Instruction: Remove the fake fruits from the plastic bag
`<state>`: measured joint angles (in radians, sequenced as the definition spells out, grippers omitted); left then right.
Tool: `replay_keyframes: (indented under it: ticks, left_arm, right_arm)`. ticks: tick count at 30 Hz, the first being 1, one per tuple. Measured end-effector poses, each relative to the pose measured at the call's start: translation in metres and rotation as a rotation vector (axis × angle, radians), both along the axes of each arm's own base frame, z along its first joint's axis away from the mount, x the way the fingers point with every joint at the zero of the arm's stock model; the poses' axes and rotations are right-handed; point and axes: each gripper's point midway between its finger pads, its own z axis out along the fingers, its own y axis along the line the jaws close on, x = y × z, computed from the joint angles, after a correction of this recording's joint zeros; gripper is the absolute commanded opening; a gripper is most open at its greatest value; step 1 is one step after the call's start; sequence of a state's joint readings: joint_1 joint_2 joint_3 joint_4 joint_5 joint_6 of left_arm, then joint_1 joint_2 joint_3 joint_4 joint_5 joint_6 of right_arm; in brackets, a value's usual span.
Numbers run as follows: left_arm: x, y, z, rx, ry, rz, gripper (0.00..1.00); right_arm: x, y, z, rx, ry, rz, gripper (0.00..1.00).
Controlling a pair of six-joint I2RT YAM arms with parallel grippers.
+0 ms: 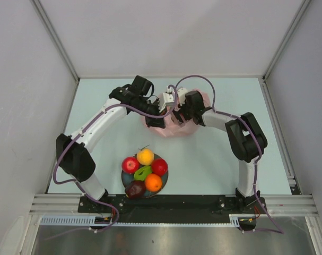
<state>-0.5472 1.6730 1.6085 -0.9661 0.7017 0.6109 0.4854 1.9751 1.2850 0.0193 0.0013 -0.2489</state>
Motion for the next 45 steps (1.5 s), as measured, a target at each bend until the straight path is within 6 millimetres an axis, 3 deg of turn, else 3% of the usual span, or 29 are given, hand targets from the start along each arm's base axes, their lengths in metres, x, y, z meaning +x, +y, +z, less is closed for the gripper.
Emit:
replay_keyframes:
  ticks: [6, 8, 12, 15, 20, 24, 26, 27, 28, 29, 35, 40, 43, 45]
  left_arm:
    - [0.003, 0.000, 0.000, 0.006, -0.017, 0.006, 0.00]
    - [0.004, 0.000, -0.001, 0.009, -0.020, 0.008, 0.00]
    - [0.005, 0.001, -0.003, 0.018, -0.022, 0.012, 0.00]
    - [0.006, 0.002, -0.004, 0.027, -0.027, 0.018, 0.00]
    - [0.009, 0.004, -0.007, 0.041, -0.032, 0.039, 0.00]
    - [0.020, 0.003, -0.009, 0.048, -0.048, 0.098, 0.01]
    - [0.028, 0.002, -0.008, 0.044, -0.059, 0.133, 0.15]
    - [0.032, 0.001, -0.006, 0.043, -0.065, 0.148, 0.25]
    - [0.038, -0.001, -0.004, 0.041, -0.070, 0.171, 0.44]
    - [0.044, -0.003, -0.002, 0.038, -0.076, 0.185, 0.53]
    - [0.091, -0.016, 0.021, -0.008, -0.113, 0.293, 0.96]
    - [0.104, -0.005, 0.037, -0.038, -0.107, 0.371, 1.00]
    - [0.106, 0.007, 0.052, -0.061, -0.112, 0.413, 1.00]
    - [0.105, 0.019, 0.072, -0.091, -0.135, 0.449, 1.00]
  right_arm:
    - [0.026, 0.004, -0.015, 0.005, -0.046, -0.047, 0.92]
    - [0.033, 0.005, -0.017, 0.017, -0.060, -0.052, 0.86]
    - [0.054, 0.011, -0.011, 0.044, -0.102, -0.051, 0.52]
    - [0.073, 0.017, 0.001, 0.072, -0.135, -0.051, 0.39]
    - [0.082, 0.014, 0.014, 0.116, -0.138, -0.018, 0.31]
    - [0.066, 0.005, 0.018, 0.158, -0.064, 0.014, 0.31]
    - [0.049, 0.000, 0.027, 0.182, -0.029, 0.038, 0.31]
    - [0.041, -0.003, 0.036, 0.193, -0.018, 0.048, 0.31]
    - [0.030, -0.005, 0.048, 0.209, -0.009, 0.062, 0.31]
    - [0.023, -0.005, 0.059, 0.223, -0.009, 0.075, 0.31]
    - [-0.032, -0.002, 0.146, 0.316, -0.080, 0.186, 0.33]
    - [-0.075, -0.002, 0.192, 0.321, -0.141, 0.271, 0.34]
    - [-0.104, 0.002, 0.206, 0.293, -0.168, 0.335, 0.34]
    - [-0.128, 0.009, 0.212, 0.267, -0.186, 0.397, 0.34]
